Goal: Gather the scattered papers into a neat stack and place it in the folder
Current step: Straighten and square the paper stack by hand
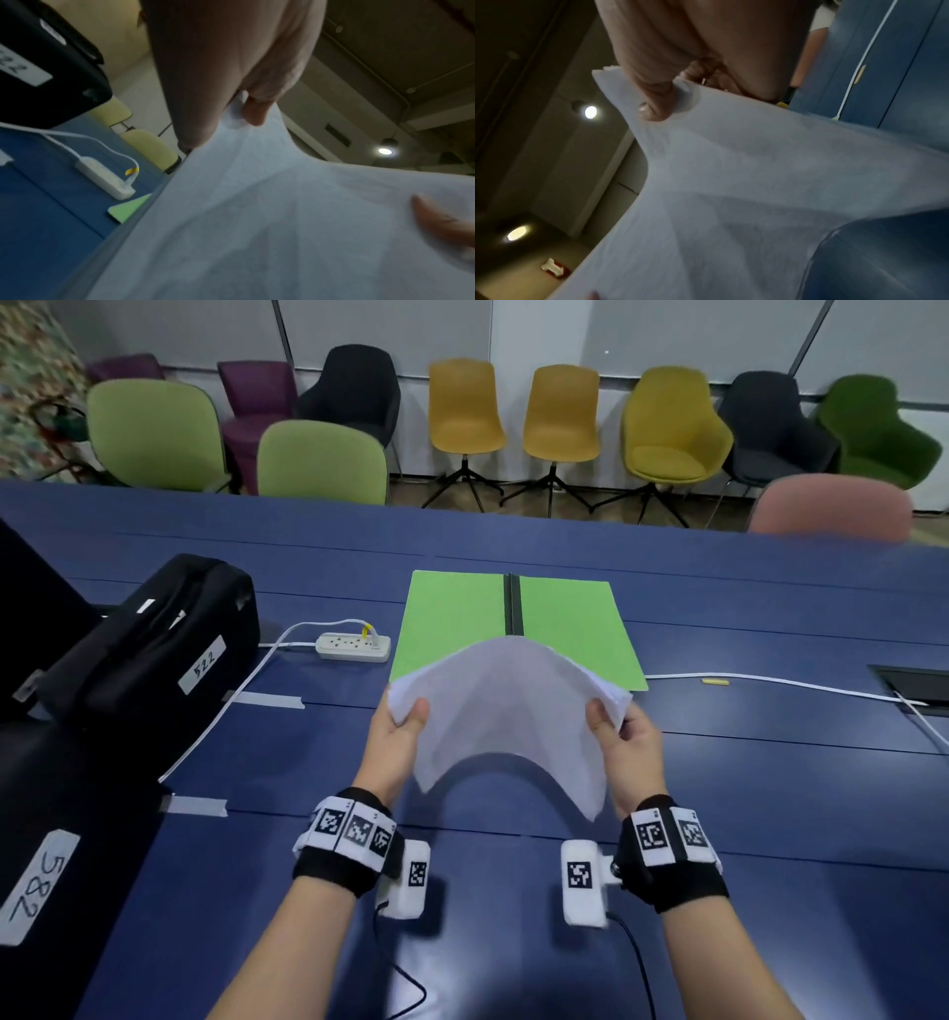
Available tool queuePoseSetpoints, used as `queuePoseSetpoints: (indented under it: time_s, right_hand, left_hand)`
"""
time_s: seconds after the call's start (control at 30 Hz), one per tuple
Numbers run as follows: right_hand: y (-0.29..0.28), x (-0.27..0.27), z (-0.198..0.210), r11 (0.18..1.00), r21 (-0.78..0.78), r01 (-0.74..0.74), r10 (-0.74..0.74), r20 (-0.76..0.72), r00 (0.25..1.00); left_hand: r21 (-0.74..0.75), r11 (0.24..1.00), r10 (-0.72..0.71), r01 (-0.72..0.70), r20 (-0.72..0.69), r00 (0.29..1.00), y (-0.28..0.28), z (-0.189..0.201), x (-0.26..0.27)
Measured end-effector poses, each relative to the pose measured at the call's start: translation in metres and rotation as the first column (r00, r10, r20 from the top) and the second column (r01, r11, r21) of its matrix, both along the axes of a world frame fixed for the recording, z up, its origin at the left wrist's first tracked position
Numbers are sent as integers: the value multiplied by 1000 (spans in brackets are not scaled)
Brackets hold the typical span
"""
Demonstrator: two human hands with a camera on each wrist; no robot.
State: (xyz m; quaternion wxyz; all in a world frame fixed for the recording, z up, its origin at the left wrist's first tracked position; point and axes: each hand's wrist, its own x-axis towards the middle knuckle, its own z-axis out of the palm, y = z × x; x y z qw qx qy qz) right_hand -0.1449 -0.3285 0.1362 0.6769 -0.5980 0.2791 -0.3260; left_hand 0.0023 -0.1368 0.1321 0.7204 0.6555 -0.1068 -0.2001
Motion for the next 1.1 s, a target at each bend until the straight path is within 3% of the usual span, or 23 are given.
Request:
queuePoseSetpoints:
  time_s: [0.1, 0.2, 0.33, 0.5, 0.67, 0.83, 0.97, 1.1]
  right_hand:
    - [6, 5, -18, 993, -117, -30, 16, -117, 993]
    - [8, -6, -42, 995, -97, -5, -22, -280, 960]
    - [5, -15, -44, 998, 28, 57, -48, -251, 967]
    - [2, -22, -40, 986, 85, 146, -126, -210, 970]
    - [-3, -24, -46, 989, 107, 106, -81, -214, 974]
    - [1, -32, -50, 993, 26, -112, 114, -215, 970]
    - [-6, -29, -46, 1000, 26, -11, 17, -258, 966]
    - [-5, -30, -31, 999, 25, -41, 45, -162, 986]
  left_hand:
    - [68, 994, 87, -86, -14, 996, -12, -14, -6]
    - [132, 971, 214, -198, -114, 970, -15, -31, -13]
    - [164, 942, 309, -292, -88, 947, -18, -38, -7]
    - [149, 941, 331, -303, -225, 916, -18, -42, -1]
    - [123, 936, 351, -331, -239, 905, -19, -41, 2]
    - [134, 938, 345, -319, -294, 891, -28, -33, 6]
    - [160, 901, 434, -404, -320, 842, -39, -22, 8]
    - [128, 862, 508, -491, -221, 833, -37, 1, 15]
